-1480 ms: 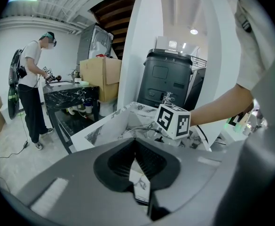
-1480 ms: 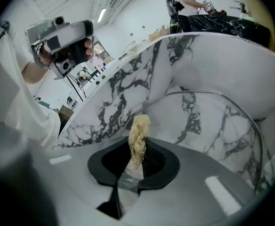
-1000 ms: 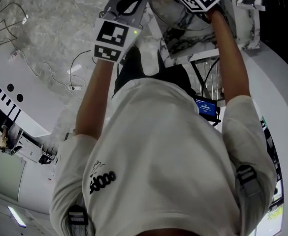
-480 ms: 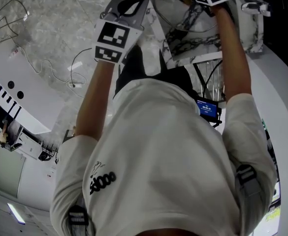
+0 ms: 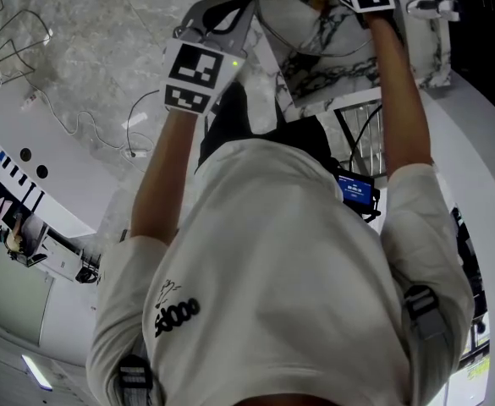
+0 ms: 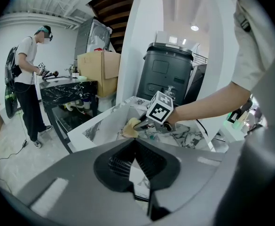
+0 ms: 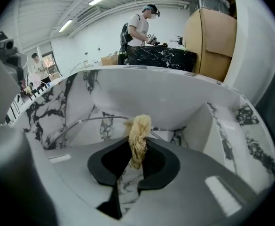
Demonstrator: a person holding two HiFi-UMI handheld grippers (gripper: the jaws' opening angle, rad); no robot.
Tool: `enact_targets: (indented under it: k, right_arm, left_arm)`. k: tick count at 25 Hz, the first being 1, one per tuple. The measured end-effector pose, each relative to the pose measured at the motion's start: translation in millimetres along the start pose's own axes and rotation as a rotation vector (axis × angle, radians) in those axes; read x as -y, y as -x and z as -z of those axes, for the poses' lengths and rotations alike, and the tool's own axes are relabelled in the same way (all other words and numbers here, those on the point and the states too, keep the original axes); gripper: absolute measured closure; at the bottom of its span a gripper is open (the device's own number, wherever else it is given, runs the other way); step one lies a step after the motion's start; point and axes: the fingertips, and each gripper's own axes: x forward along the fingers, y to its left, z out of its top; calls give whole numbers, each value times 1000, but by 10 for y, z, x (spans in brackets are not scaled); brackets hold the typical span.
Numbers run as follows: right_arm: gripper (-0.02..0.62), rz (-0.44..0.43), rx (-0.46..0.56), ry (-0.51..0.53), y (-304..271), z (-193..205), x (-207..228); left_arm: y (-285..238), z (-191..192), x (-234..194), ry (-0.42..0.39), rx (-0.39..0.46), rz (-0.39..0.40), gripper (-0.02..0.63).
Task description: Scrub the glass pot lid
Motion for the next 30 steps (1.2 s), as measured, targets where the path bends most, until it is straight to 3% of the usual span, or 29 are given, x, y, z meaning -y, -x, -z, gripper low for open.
enact_targets:
  k: [9, 16, 30]
  right_arm:
    - [548, 203, -79, -40, 234, 373, 314]
    - [548, 244, -131, -128, 423, 706, 365]
    - [548, 315, -245, -154, 811, 1240, 290]
  left_arm:
    - [-39, -33, 168, -41, -10, 42, 595]
    - [-72, -87, 279, -66, -3, 74, 595]
    - [-7, -91, 480, -89, 23, 102, 595]
